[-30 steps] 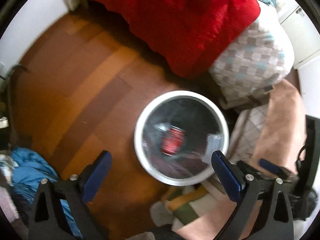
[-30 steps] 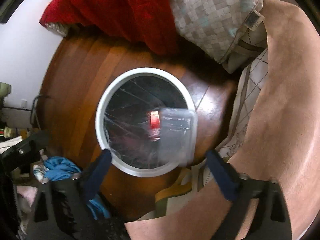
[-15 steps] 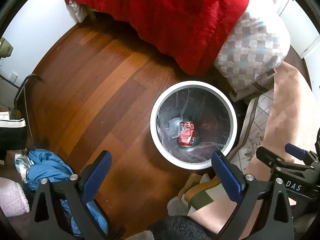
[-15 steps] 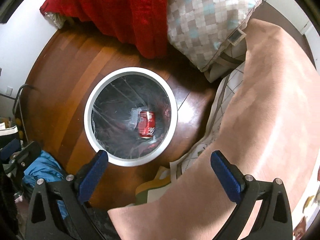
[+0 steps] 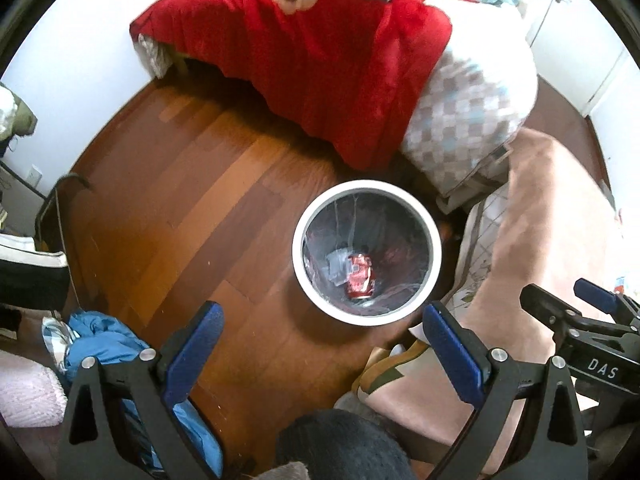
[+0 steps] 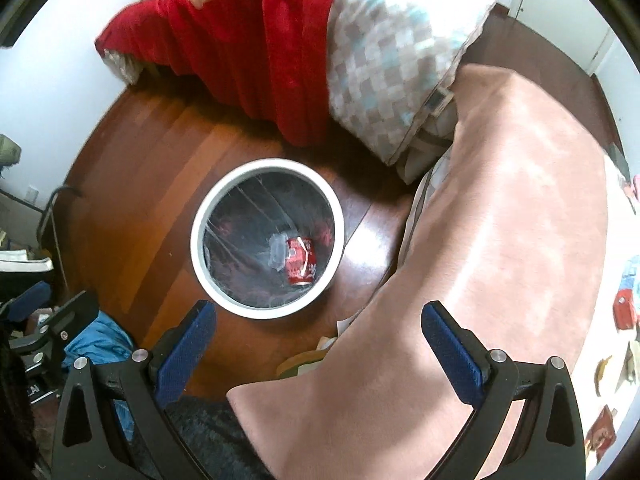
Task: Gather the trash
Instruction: 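Move both open tools back toward the table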
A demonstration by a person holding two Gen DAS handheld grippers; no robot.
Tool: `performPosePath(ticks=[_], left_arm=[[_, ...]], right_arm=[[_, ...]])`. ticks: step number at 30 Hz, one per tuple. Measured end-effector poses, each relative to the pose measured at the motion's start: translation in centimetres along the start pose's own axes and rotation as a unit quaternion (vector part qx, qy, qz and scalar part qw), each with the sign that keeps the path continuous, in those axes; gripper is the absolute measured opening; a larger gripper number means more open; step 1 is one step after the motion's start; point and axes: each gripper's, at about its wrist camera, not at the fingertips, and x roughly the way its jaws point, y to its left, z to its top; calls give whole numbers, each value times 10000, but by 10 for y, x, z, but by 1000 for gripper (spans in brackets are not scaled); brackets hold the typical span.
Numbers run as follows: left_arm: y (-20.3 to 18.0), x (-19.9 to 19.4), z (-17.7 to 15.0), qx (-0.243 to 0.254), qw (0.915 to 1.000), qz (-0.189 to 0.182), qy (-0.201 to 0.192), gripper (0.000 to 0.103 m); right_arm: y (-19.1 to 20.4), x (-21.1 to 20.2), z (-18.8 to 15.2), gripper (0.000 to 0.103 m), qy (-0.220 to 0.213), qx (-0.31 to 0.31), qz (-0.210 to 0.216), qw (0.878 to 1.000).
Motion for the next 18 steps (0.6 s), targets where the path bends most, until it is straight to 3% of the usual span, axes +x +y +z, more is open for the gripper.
performPosePath(ticks=[10,14,18], left_arm=[[-38,-99,-21,319,9959,57,-848,101],[-70,-117,-40,469,9937,-76,-1013,101],[-118,-107,-68,729,9929,-320,-881,102]], right_arm=[[-32,-117,-39,103,-969,474,616,9923],[-64,-162,-76,103,-1286,781,724,9860],[-109,-186,-121,103,-1305,1177,585,9827]])
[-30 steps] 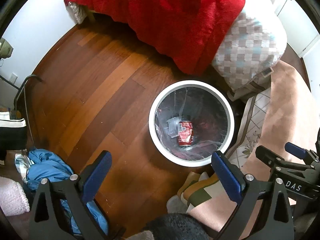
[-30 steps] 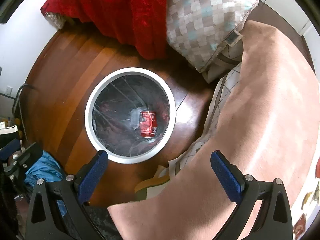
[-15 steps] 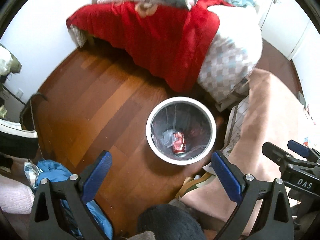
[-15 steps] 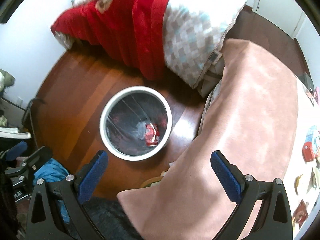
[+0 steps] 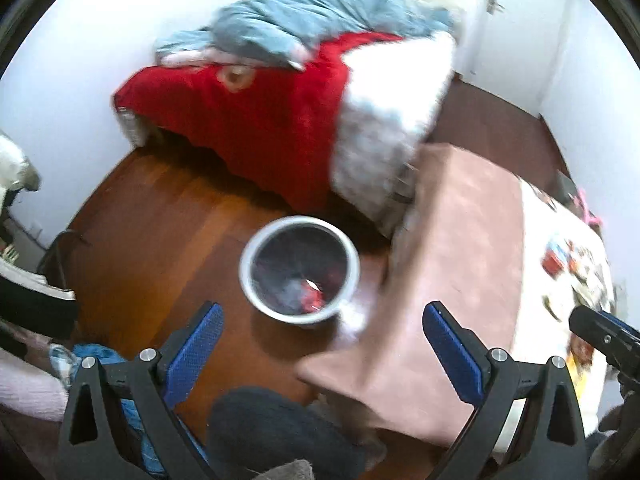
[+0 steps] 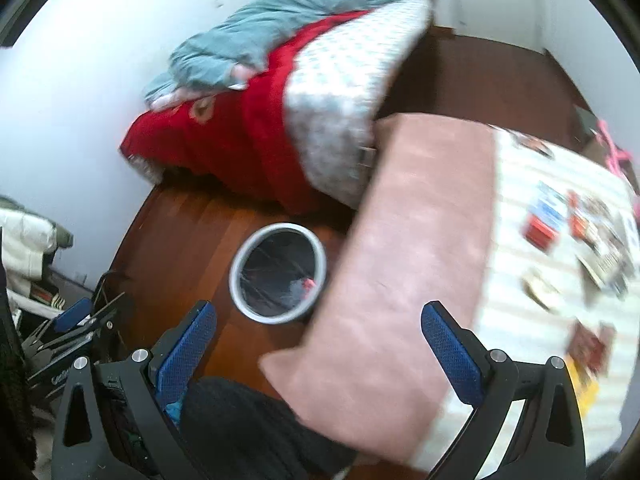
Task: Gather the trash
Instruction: 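Move both open tools back toward the table, then grasp the yellow cigarette pack with the right tool while the left tool grasps a red wrapper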
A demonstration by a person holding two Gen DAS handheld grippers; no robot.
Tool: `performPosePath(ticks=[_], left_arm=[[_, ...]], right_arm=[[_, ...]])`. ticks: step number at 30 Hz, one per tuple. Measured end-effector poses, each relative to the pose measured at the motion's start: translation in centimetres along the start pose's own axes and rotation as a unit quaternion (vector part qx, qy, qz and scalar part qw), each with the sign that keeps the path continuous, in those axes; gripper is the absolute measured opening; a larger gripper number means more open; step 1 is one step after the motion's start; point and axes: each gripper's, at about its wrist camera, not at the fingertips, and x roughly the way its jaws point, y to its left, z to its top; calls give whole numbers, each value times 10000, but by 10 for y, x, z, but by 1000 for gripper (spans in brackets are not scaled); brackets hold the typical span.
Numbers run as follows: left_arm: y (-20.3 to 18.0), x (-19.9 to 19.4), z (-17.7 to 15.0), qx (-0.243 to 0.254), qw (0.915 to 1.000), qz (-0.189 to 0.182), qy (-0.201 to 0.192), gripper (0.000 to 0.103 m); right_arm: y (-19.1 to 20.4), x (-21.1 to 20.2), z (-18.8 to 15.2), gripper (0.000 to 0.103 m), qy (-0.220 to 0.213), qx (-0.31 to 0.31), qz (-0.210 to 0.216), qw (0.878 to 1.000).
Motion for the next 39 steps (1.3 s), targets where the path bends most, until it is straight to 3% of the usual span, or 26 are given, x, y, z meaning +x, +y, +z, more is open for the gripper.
performPosePath(ticks=[4,8,12,15,19,22,24,27,34,36,39], left_arm=[[-70,36,-30,480,9975,-257,456,102],[-139,70,-60,1004,9915,-290,779,102],[-198,102,-84,1473,9836,-193,1021,102],[-228,114,-94,1750,9781,-145,1115,102],[-250,119,-102,1908,9752,-100,1118,102],[-257,121,-107,1905,9746,-86,1171,102],[-256,120,-110,1936,9741,-49,1170,102],[-254,116,-112,1969,9735,-33,1164,102],[-265,79,-127,2223,9692,-390,987,102],[-276,59,-136,2363,9646,-698,940,101],[-288,35,-148,2403,9526,-1493,1119,101]], right_arm=[[-78,-18,-35,103,174,552,-448,9973],[-168,-20,-73,103,556,1012,-966,9886],[-239,-10,-99,103,1111,779,-1517,9791],[-271,10,-101,102,1479,326,-1660,9744],[-289,39,-101,100,1872,-418,-1708,9665],[-295,55,-101,100,2038,-577,-1543,9650],[-300,63,-103,90,2117,-543,-1342,9666],[-297,57,-108,79,1943,-585,-1454,9683],[-348,6,-144,74,1635,972,-1664,9675],[-363,-10,-158,74,1541,1368,-1711,9635],[-384,-30,-183,74,1494,1811,-1776,9557]])
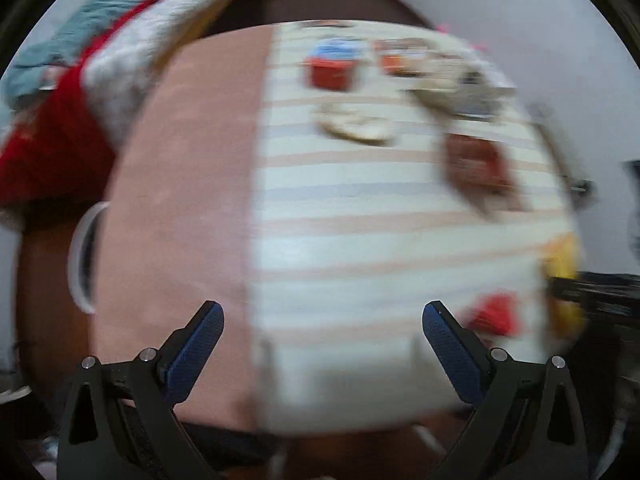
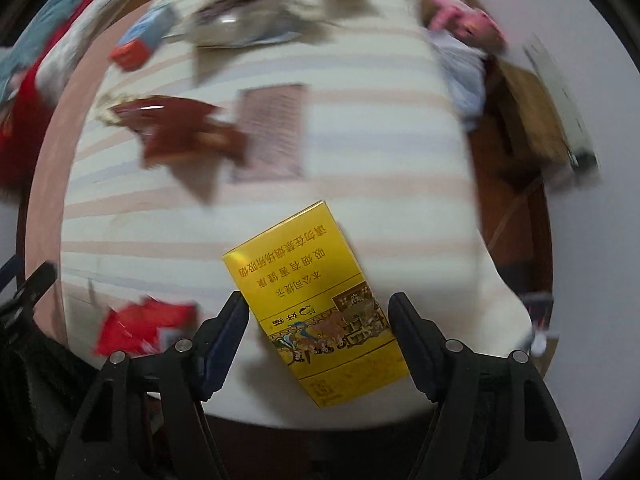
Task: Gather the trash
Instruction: 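Grasp the yellow cigarette pack with the right tool while the left tool grasps a red wrapper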
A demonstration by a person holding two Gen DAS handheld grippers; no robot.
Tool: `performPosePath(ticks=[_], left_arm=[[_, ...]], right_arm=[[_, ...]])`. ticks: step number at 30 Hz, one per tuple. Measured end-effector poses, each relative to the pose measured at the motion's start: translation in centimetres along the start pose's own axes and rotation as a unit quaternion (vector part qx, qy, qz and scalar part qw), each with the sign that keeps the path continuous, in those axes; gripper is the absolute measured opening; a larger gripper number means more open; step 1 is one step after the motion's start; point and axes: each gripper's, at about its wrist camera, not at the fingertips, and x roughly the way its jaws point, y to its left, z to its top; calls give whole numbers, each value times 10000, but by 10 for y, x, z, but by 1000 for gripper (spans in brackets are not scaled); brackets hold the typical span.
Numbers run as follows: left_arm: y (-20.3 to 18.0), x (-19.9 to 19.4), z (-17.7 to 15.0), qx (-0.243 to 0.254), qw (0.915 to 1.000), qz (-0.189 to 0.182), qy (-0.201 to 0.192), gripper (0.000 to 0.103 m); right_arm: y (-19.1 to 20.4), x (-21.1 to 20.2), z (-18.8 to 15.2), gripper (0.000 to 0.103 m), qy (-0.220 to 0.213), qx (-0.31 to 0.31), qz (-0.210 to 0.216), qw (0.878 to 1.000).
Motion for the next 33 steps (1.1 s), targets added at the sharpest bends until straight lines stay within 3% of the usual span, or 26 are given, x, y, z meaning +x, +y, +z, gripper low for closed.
performPosePath(ticks=[3,6,9,12,20,21,22,27,28,33], left_arm=[[-35,-3,-7,249,9964,-797,156,101],[-60,15,-2,518,9934,-990,249,101],[-77,34,3,510,9924,-1054,390,77],[-82,43,7,539,9945,-845,308,43],[-64,41,9,602,9978,-291,-22,37],[-61,41,8,582,9980,-246,-39,37],[-57,40,8,551,9983,-198,-55,37],[-38,38,8,418,9991,-13,-114,37],[-36,38,9,405,9991,7,-129,37],[-31,37,13,358,9990,132,-233,34]], right_arm=[[-17,6,-10,74,251,299,195,9990],[-33,3,-22,77,231,452,396,9979],[-35,2,-22,78,212,338,397,9984],[-32,1,-21,78,233,116,312,9992],[15,9,-24,76,186,-858,-359,9955],[17,9,-25,69,145,-843,-391,9956],[19,6,-25,63,74,-742,-315,9967],[13,-6,-17,67,-29,225,582,9980],[16,-5,-15,71,36,165,587,9981],[27,5,-12,71,90,-269,155,9995]])
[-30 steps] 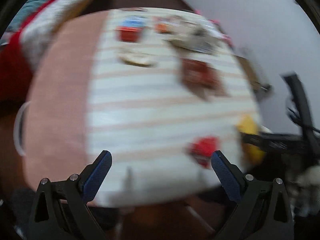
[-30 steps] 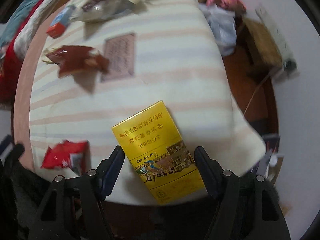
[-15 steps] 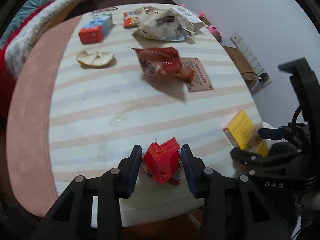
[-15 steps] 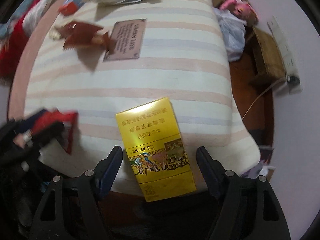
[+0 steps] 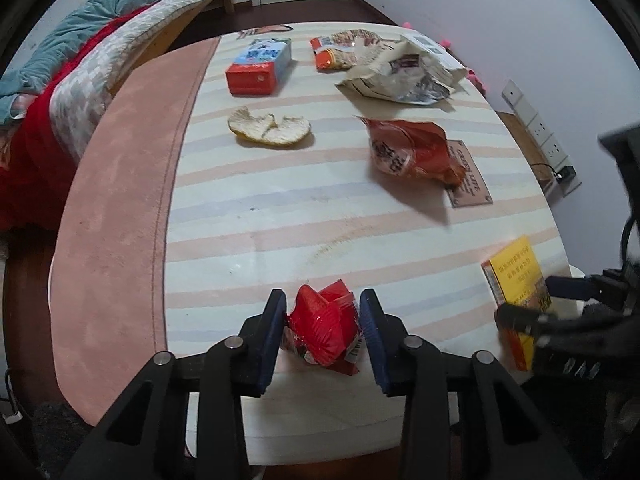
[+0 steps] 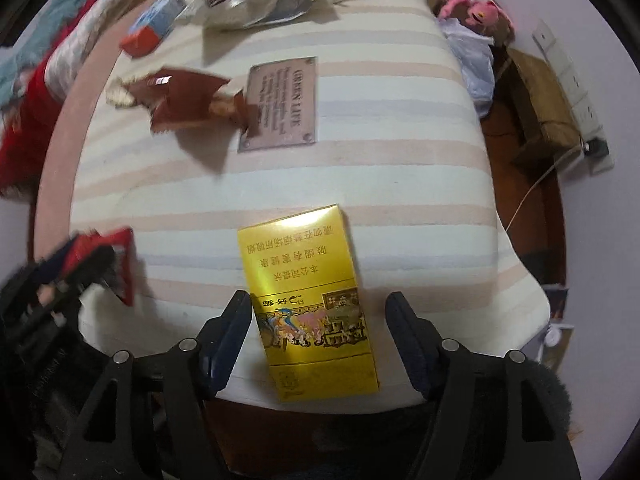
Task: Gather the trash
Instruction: 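Grasp the yellow cigarette pack with the right tool while the left tool grasps a red wrapper, then carry the pack and red wrapper over the bin and release both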
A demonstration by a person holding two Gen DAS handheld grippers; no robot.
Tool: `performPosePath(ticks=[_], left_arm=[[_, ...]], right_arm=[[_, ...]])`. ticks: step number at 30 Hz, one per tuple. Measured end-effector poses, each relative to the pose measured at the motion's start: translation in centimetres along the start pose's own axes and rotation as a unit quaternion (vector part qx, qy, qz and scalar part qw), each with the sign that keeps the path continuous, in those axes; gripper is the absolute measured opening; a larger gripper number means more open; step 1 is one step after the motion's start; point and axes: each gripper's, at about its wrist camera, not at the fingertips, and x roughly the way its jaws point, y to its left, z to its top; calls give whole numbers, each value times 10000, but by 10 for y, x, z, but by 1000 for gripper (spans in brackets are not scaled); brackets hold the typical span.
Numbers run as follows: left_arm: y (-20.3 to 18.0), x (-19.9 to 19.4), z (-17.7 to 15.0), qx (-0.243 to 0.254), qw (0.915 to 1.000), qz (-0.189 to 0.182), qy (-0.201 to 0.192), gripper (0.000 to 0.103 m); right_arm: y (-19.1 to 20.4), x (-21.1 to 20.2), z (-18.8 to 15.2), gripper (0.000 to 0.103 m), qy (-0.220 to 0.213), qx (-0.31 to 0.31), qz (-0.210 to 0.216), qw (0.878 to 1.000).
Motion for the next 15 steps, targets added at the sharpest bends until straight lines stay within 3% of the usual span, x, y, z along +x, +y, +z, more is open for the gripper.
performPosePath(ticks=[2,3,4,6,11,15], left_arm=[[0,-2,0,20,10000,25,-28,34],[0,-3,0,39,10000,39,-57,32],[0,-5,0,66,9999,63,-84,30],[0,-8,0,99,9998,76,-136,25],[11,-30,9,16,9994,13,-351,22],[30,-64,24,-165,9974,-68,-703,22]], right_arm=[[8,3,-3,71,-21,-253,-275,9993],[14,3,-6,68,-45,-346,-416,9985],[17,3,-8,59,-88,-407,-513,9978],[21,1,-8,59,-191,-466,-552,9972],[24,-19,-8,59,-505,-381,-393,9972],[36,-57,0,59,-922,-351,-201,9949]])
